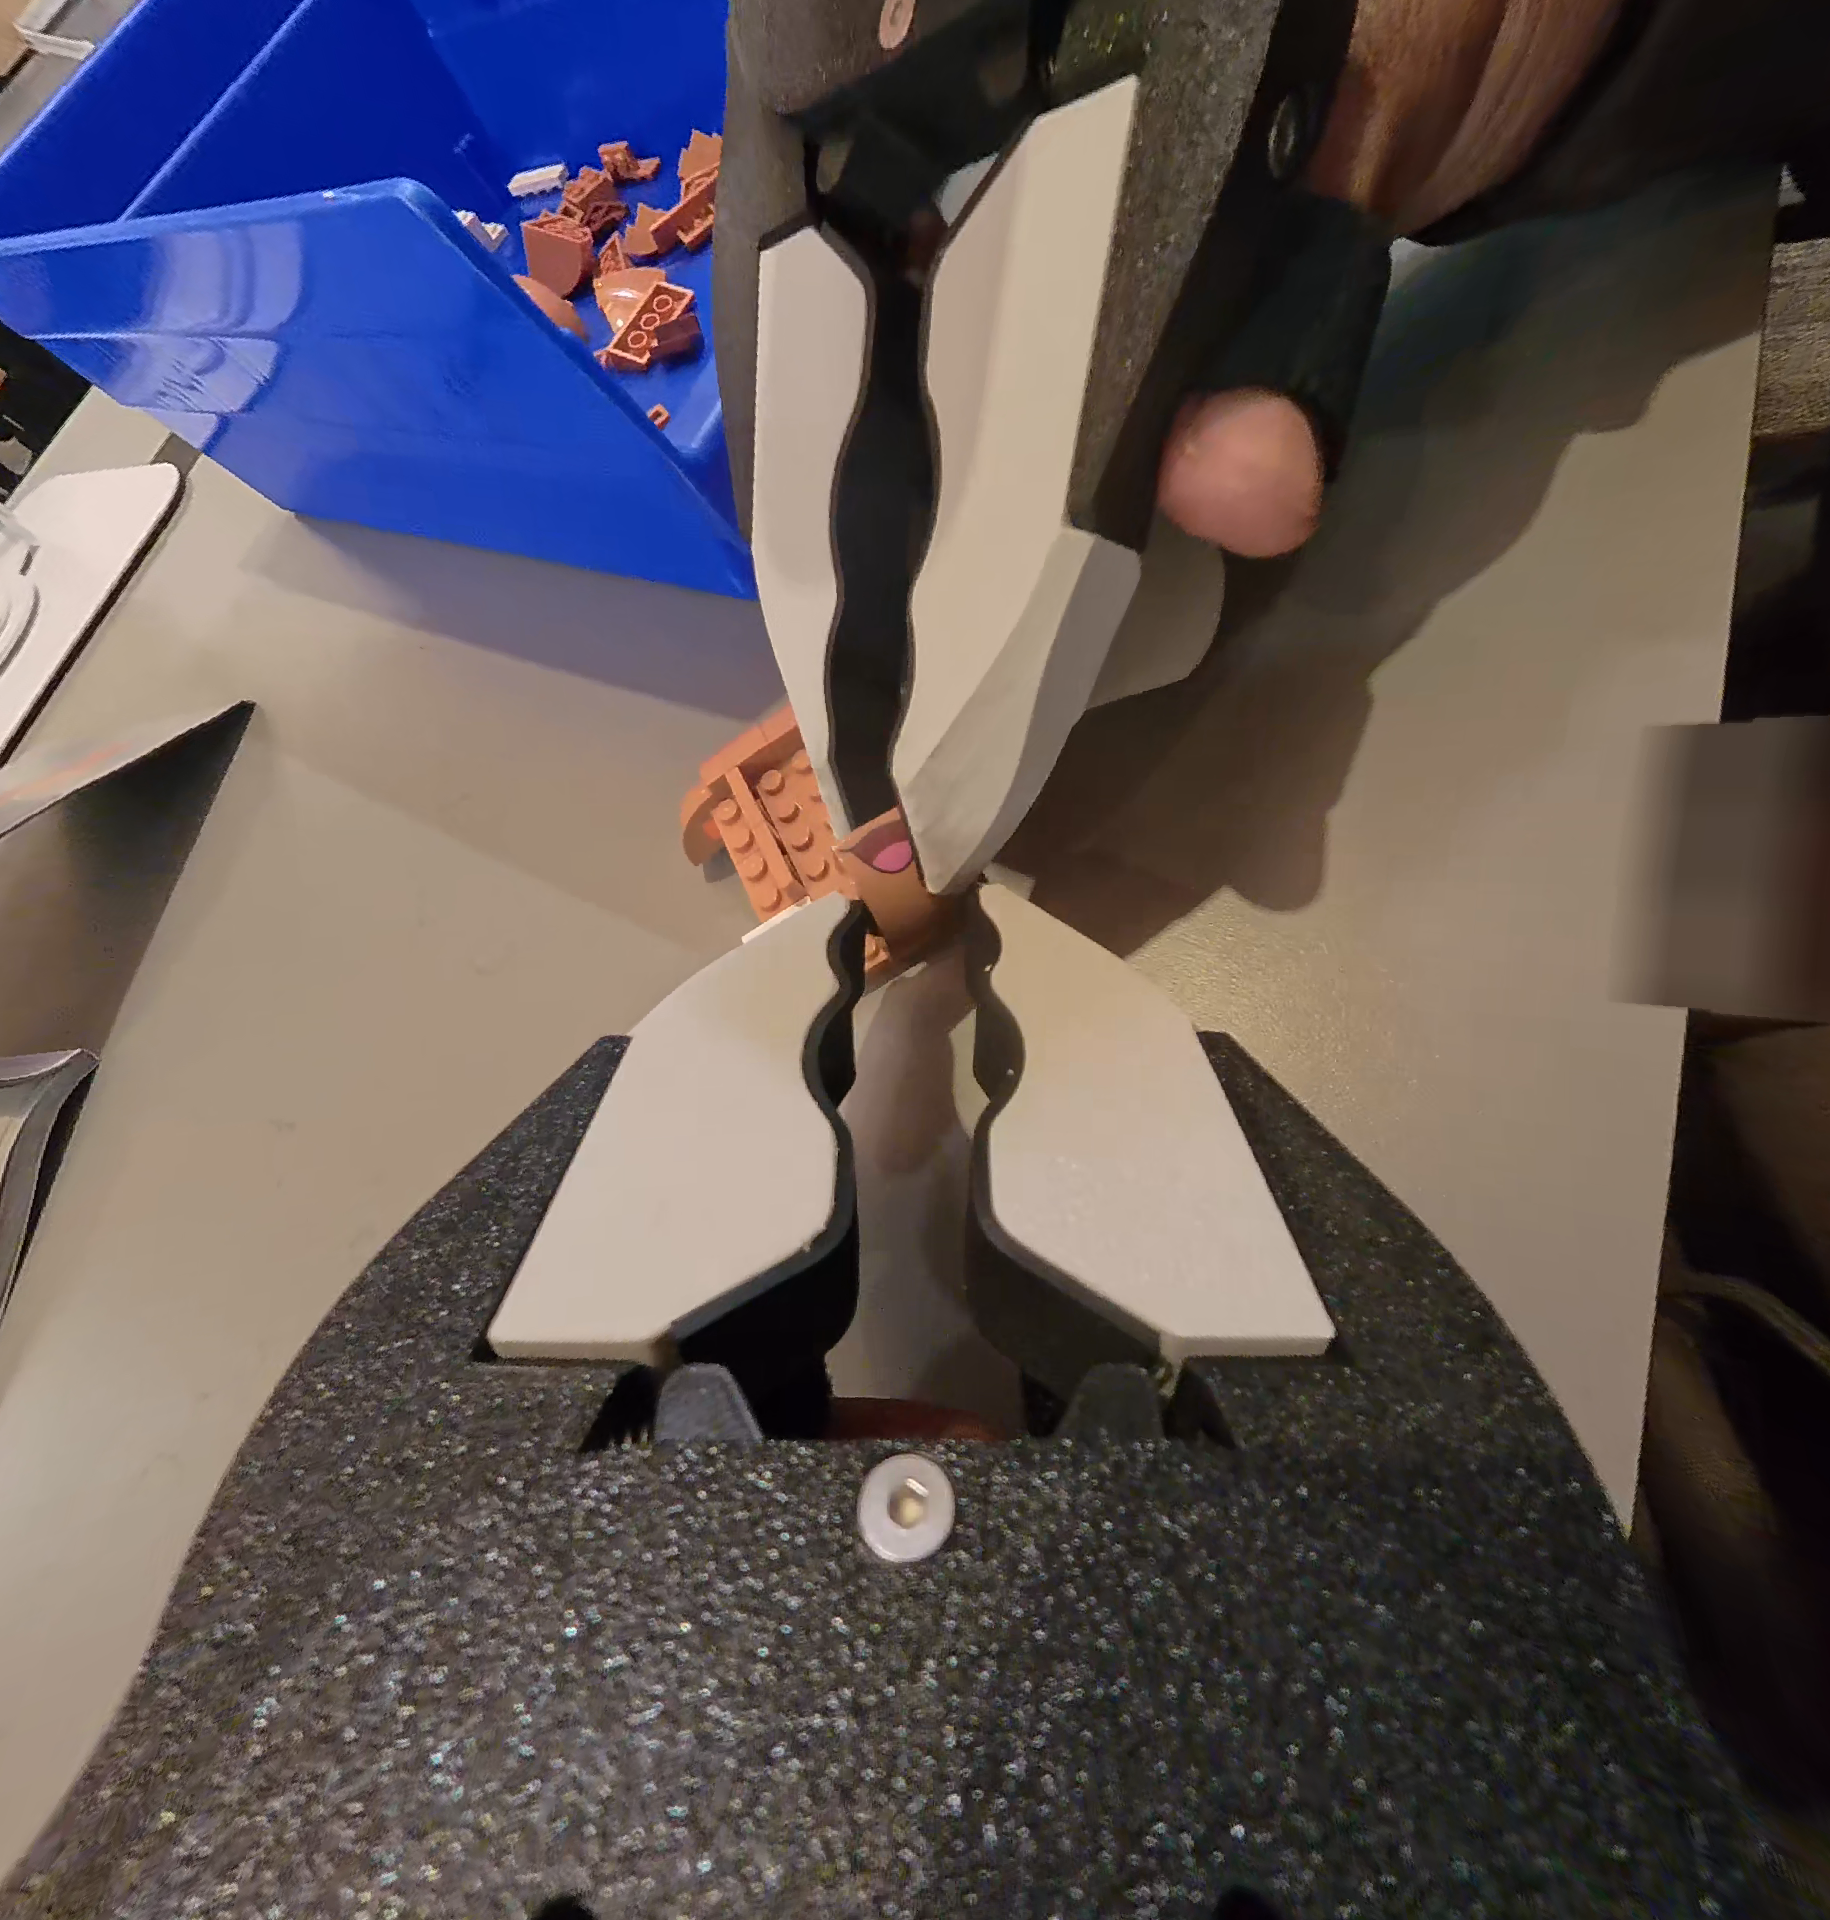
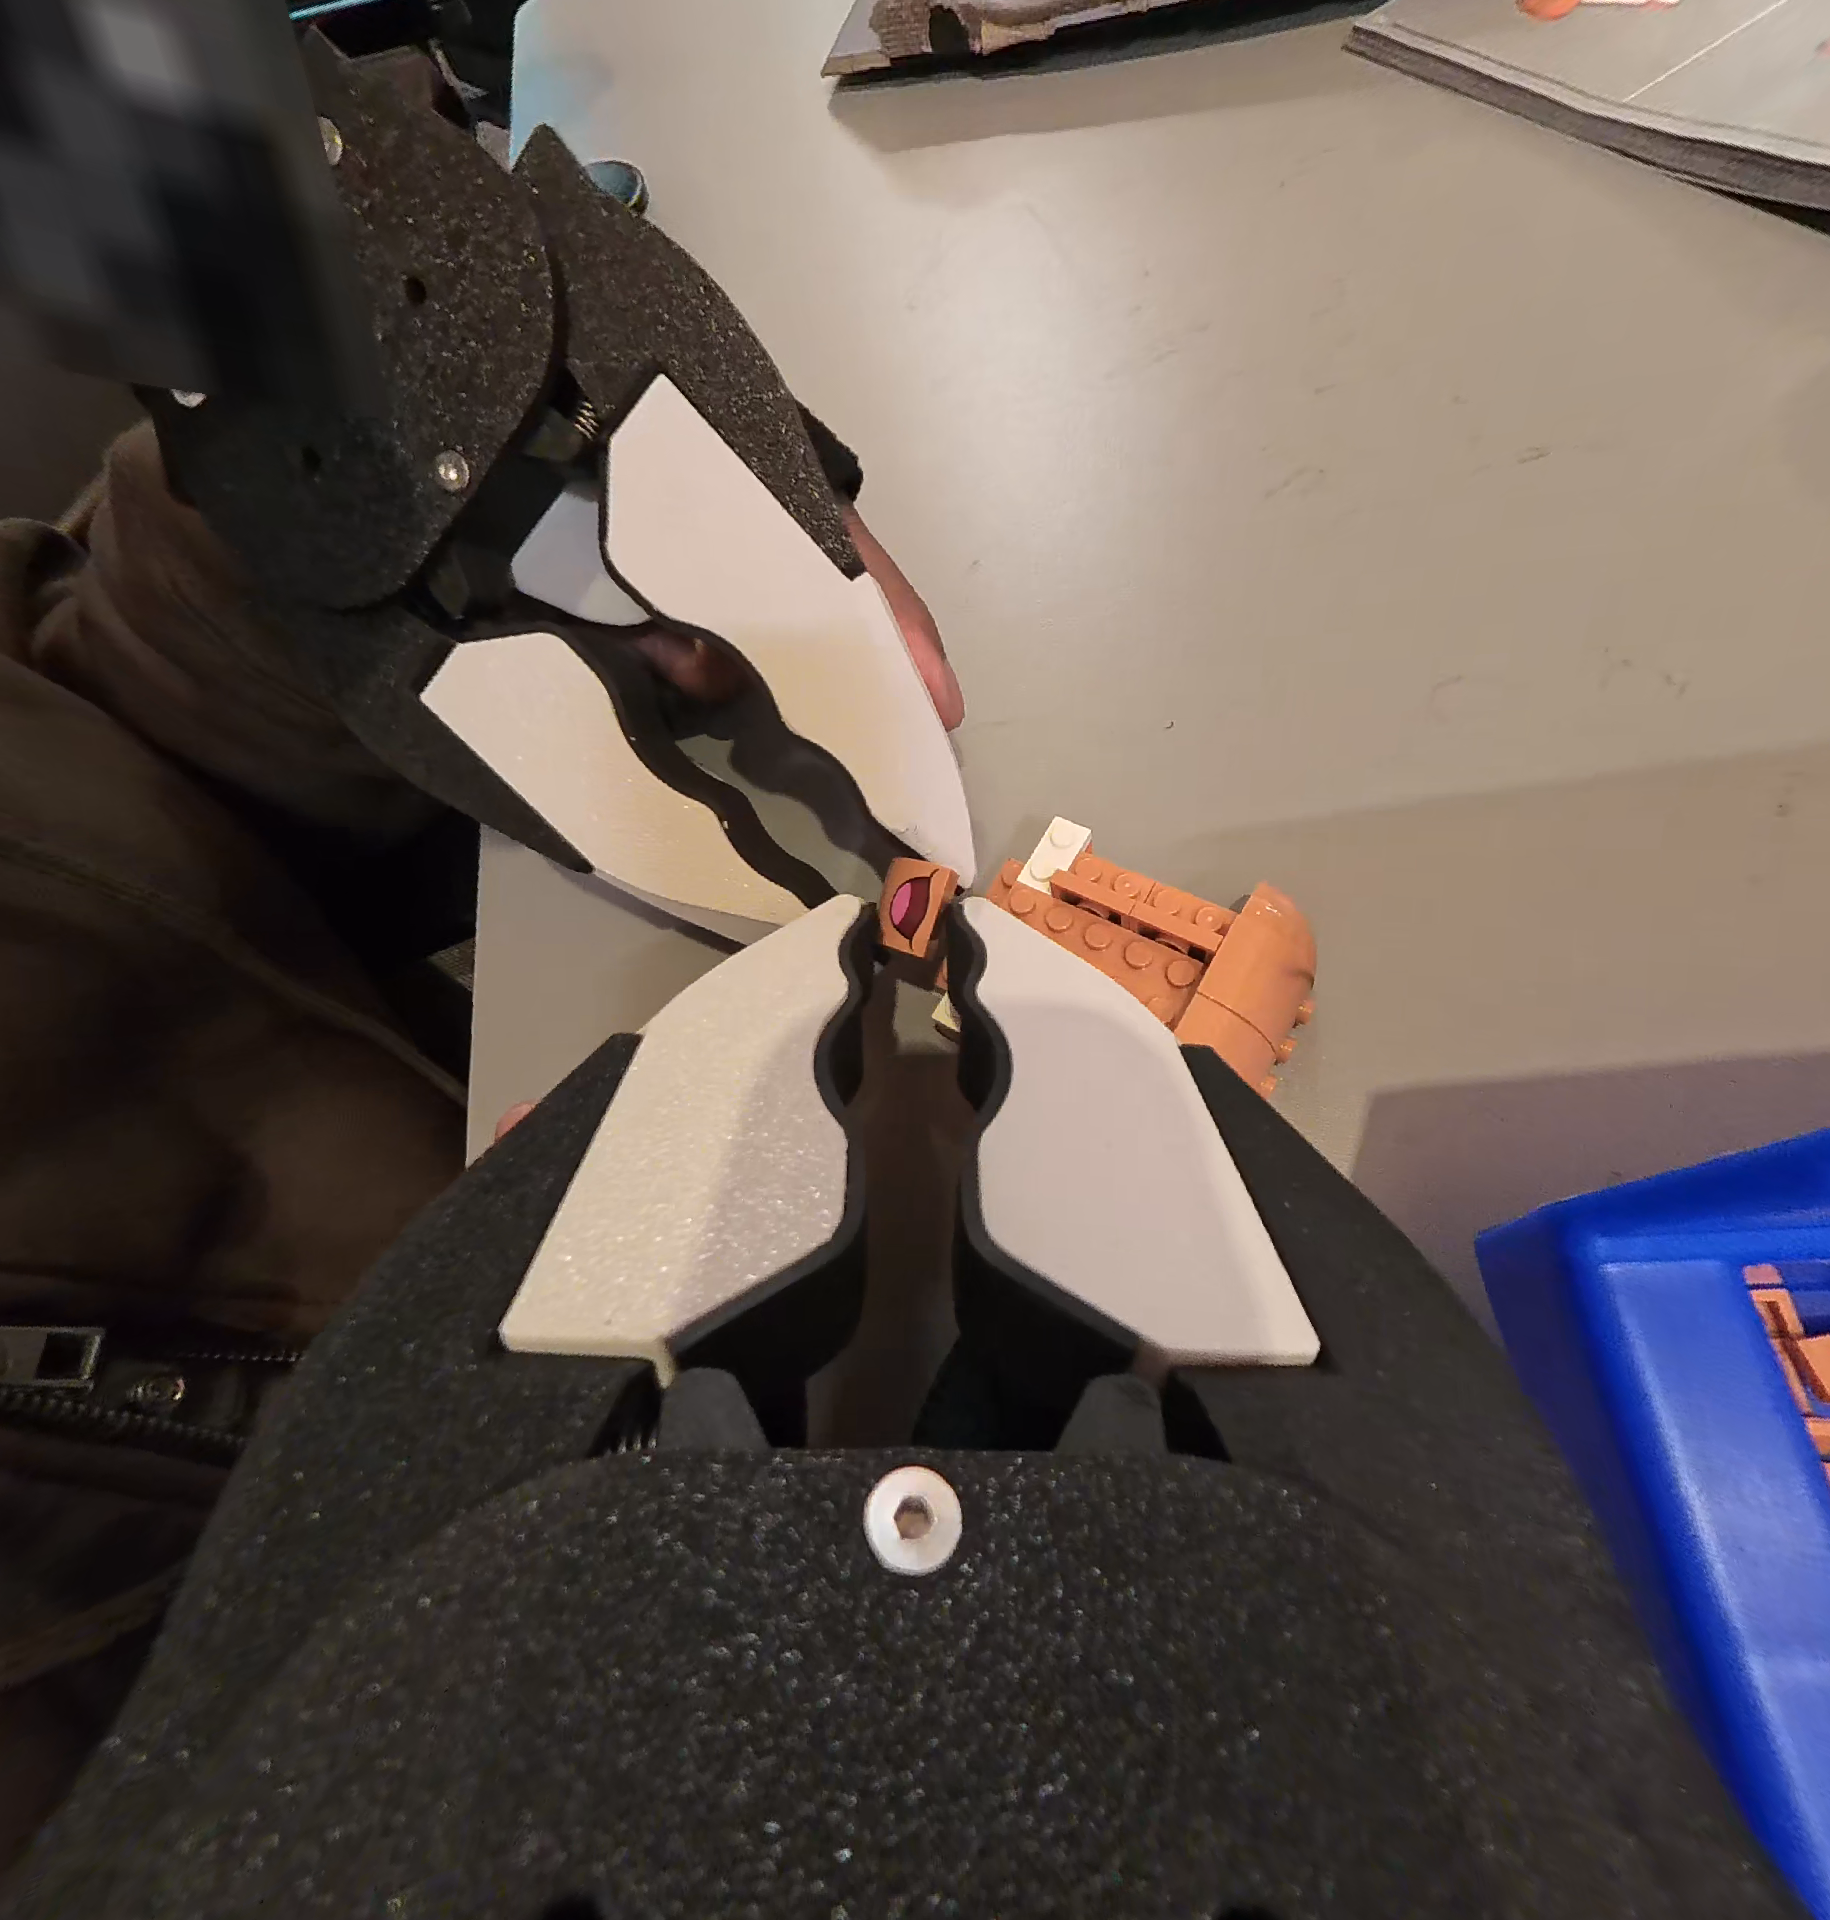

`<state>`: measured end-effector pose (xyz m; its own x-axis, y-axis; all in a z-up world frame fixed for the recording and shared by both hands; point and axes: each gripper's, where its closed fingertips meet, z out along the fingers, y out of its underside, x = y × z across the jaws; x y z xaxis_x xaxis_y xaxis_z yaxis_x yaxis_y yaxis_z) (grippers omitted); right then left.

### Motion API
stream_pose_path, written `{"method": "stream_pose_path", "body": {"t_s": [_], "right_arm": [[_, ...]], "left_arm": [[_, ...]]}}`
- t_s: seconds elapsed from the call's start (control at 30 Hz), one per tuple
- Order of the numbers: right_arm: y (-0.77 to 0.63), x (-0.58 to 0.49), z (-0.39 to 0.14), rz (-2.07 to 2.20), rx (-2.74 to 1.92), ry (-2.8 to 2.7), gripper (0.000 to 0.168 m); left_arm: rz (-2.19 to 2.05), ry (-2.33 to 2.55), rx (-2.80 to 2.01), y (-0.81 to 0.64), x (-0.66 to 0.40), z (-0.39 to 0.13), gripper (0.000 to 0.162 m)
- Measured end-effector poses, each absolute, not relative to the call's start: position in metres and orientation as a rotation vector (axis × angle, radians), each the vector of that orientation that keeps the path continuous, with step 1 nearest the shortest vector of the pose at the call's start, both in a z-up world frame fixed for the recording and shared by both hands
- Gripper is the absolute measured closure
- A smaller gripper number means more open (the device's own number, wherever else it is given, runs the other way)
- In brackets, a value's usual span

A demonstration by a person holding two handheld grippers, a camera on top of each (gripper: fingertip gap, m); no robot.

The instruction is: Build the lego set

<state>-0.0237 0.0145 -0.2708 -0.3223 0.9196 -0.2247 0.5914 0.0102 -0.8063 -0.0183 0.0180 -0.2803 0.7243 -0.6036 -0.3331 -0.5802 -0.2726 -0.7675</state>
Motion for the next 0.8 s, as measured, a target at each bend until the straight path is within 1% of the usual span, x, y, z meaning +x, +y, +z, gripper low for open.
{"method": "stream_pose_path", "body": {"t_s": [0.53, 0.8], "right_arm": [[0.018, -0.0247, -0.2678, 1.29, -1.587, -1.883, 0.157], [0.0214, -0.0255, -0.2649, 1.338, -1.612, -1.848, 0.157]], "left_arm": [[-0.013, 0.876, -1.939, 0.0198, -0.0206, -0.2774, 0.144], [-0.01, 0.869, -1.932, 0.0195, -0.0211, -0.2762, 0.139]]}}
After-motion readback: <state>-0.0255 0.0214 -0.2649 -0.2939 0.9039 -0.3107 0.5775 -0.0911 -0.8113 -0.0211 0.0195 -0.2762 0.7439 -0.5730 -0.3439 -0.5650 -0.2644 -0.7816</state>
